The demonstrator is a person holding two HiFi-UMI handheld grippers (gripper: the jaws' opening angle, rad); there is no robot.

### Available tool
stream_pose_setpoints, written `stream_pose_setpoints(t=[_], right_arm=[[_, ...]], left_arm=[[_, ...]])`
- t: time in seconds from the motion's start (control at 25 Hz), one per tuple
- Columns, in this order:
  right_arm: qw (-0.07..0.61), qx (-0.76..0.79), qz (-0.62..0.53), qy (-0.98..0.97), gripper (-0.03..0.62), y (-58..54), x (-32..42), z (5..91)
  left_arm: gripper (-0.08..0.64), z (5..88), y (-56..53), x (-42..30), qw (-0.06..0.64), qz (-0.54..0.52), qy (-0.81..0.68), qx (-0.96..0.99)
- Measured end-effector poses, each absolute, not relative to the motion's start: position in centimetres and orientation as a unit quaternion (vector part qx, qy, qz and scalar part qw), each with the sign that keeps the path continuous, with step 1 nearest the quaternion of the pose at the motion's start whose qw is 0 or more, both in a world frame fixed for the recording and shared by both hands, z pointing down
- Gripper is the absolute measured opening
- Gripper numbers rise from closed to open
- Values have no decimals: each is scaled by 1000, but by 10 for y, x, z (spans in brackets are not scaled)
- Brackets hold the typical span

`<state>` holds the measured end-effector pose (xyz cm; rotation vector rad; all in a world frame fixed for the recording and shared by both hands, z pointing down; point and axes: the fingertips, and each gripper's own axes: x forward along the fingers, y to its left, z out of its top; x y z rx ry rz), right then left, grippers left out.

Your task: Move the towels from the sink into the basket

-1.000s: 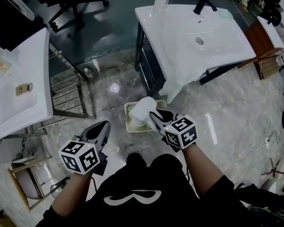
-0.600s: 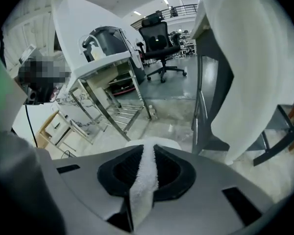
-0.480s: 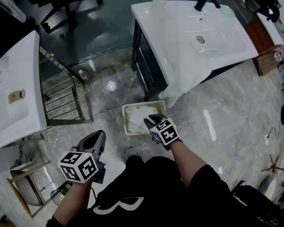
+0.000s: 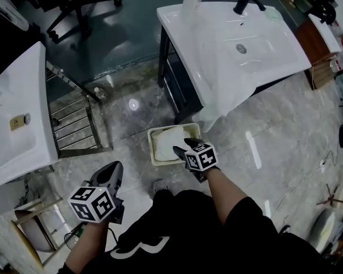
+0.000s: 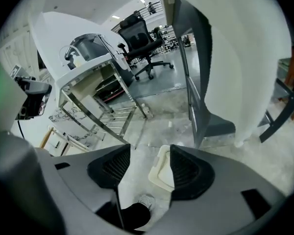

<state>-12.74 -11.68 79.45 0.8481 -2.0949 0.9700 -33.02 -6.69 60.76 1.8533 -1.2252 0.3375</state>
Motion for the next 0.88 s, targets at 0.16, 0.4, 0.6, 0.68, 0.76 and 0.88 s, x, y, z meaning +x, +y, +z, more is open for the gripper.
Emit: stream_pose_setpoints(t=[0.16,0.4,0.6,0.68,0.76,0.88], right_arm=[[314,339,378,-802,282,-119,-127,781],[279,348,361,-819,304,-121,-129,722],[235,333,338,-848,307,-119,-128,659],[211,331,330,-859,307,-118,-122,629],[190,328,316,-870,307,-119,-115,598],[162,321,278,-891,307,-123,-106,544]], left_arm=[[6,606,-71,-329,434,134,-486,747],[6,590,-80,-326,431,127,-479,754],[6,574,-93,-322,431,111,-477,758],[6,566,-100,-314,426,105,-476,762],[6,556,-106,-305,419,100,-475,767],[6,540,-113,-286,413,96,-465,777]])
